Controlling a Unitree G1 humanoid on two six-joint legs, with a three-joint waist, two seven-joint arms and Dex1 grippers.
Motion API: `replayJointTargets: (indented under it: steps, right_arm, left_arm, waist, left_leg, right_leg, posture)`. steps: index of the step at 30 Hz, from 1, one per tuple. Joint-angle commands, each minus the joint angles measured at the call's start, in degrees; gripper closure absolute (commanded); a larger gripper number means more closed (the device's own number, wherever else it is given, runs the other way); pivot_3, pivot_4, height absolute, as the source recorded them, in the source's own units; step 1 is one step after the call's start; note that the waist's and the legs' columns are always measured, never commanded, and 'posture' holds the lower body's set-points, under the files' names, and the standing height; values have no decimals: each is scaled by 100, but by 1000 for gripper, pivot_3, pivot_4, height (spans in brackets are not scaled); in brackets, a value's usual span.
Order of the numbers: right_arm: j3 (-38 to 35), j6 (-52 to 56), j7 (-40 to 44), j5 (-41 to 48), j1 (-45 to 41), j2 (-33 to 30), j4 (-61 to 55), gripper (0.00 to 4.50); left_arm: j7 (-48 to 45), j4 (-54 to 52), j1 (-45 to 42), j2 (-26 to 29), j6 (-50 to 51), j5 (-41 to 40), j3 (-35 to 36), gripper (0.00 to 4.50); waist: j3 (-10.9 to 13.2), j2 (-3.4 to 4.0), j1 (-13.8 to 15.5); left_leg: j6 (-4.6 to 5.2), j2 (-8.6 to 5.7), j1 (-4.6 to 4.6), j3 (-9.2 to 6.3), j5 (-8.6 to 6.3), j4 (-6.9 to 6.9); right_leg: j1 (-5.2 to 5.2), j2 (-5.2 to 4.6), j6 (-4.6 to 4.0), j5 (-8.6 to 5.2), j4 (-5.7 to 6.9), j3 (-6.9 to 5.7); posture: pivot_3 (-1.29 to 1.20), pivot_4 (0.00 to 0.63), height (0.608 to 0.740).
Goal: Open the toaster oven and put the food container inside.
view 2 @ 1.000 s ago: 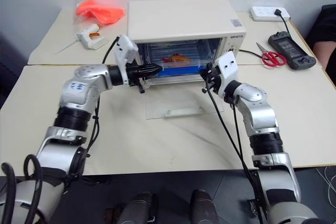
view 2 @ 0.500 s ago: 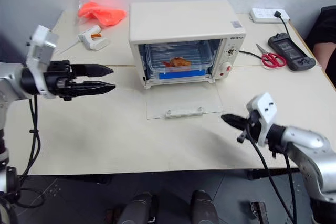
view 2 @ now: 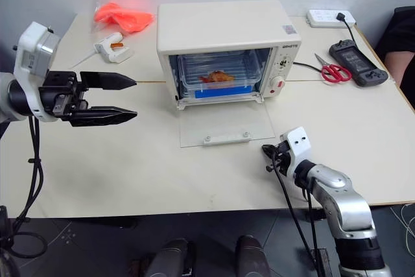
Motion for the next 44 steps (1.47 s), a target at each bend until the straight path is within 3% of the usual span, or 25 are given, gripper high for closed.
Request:
replayJointTargets:
  steps: [1, 14, 18, 24, 27, 32, 40, 44]
  right_arm:
    - [-76, -290, 64, -24, -377, 55, 210, 4500]
    - [-855, 145, 166, 700, -2843, -210, 767, 4500]
    - [-819, 396, 550, 829, -2749, -531, 523, 4500]
    - [-1207, 756, 2039, 1354, -1796, -1916, 38, 4500]
    - [-1675, 1036, 2861, 1684, -1394, -2789, 263, 3971]
    - [-2226, 1385, 3909, 2079, -1167, -3765, 819, 2531]
    - [-2218, 835, 4688, 1734, -1082, -4424, 1623, 25]
    - [-2110, 384, 4547, 1526, -1277, -4232, 1761, 25]
  left_arm:
    - [20, -108, -94, 53, -144, -70, 60, 20]
    - [53, 112, 34, 42, -477, 80, 18, 20]
    - [109, 184, 38, 20, -526, 92, 34, 20]
    - [46, 341, 198, 199, -654, 189, 125, 20]
    - [-9, 435, 291, 314, -770, 279, 164, 0]
    - [-153, 587, 416, 492, -960, 377, 223, 0]
    - [-467, 963, 240, 886, -1124, 427, 299, 0]
    - [-503, 1028, 182, 954, -1206, 454, 294, 0]
  waist:
    - [0, 0, -3]
    - [9, 15, -17]
    - [9, 14, 14]
    - [11, 18, 21]
    - [16, 26, 19]
    - [17, 27, -19]
    - [18, 29, -1]
    - [21, 35, -1]
  left_leg:
    - [0, 0, 0, 0, 0, 0]
    - [-1, 4, -6, 0, 0, -1]
    - [-2, 5, -9, -3, -2, -4]
    - [17, -13, -22, 2, -13, 5]
    - [18, -8, -21, 6, -13, 5]
    - [15, 6, -1, 17, -11, 4]
    - [16, 7, -2, 19, -13, 2]
    - [15, 7, -1, 20, -12, 2]
  right_leg:
    - [0, 0, 0, 0, 0, 0]
    - [-10, 1, 0, 0, 3, -1]
    - [-9, 2, 0, 0, 2, -7]
    - [-9, -13, 1, 1, -3, -6]
    - [-8, -9, 3, 2, -13, -7]
    - [1, 0, 3, 1, -11, -1]
    - [0, -3, 2, 1, -14, 0]
    - [-1, -4, 2, 1, -12, 1]
  posture:
    - [0, 150, 740]
    - [0, 150, 740]
    - [0, 150, 740]
    - [0, 150, 740]
    - [0, 150, 740]
    - [0, 150, 740]
    - [0, 150, 740]
    - [0, 150, 740]
